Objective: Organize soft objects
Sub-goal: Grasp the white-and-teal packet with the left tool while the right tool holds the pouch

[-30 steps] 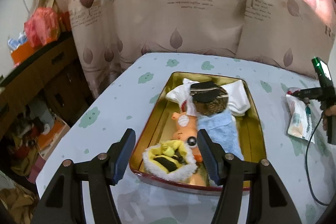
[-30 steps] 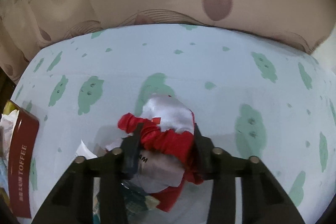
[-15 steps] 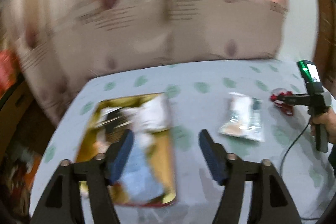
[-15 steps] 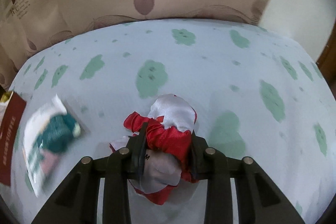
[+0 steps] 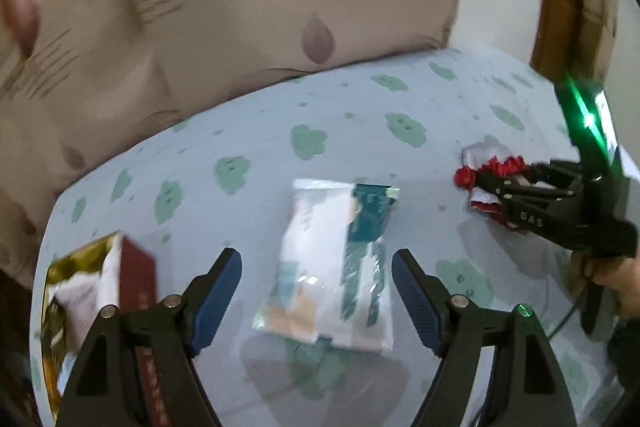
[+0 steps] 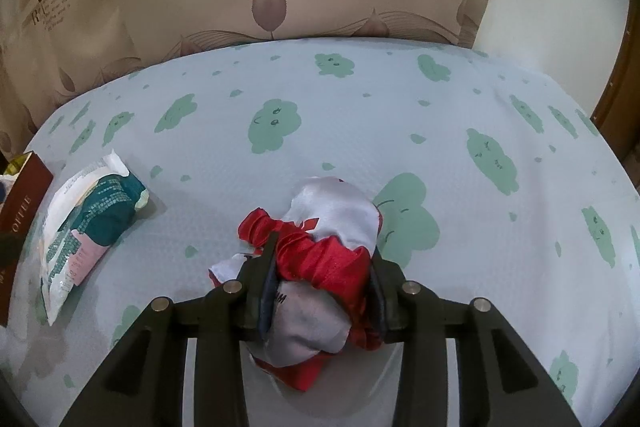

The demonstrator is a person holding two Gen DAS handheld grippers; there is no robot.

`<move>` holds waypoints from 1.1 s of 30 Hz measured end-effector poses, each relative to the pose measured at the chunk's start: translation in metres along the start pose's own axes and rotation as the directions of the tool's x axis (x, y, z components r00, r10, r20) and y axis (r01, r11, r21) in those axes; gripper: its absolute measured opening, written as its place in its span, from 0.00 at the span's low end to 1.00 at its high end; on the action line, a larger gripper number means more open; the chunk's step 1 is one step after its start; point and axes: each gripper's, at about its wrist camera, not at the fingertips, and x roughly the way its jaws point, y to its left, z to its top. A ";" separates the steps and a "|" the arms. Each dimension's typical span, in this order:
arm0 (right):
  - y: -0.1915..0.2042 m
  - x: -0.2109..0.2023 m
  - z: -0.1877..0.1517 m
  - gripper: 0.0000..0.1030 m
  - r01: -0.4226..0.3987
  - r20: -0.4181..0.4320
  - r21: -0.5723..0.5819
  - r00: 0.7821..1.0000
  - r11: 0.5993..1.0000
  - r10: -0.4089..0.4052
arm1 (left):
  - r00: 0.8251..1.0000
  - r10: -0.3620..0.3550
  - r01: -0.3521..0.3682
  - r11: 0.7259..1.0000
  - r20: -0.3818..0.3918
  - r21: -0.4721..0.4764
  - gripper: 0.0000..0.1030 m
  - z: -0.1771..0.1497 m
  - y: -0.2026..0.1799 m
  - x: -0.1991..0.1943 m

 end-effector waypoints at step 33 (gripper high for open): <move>0.003 0.002 0.000 0.36 0.005 0.002 -0.014 1.000 1.000 -0.005 | 0.996 -0.069 0.062 0.992 -0.061 -0.108 0.82 -0.007 0.006 0.086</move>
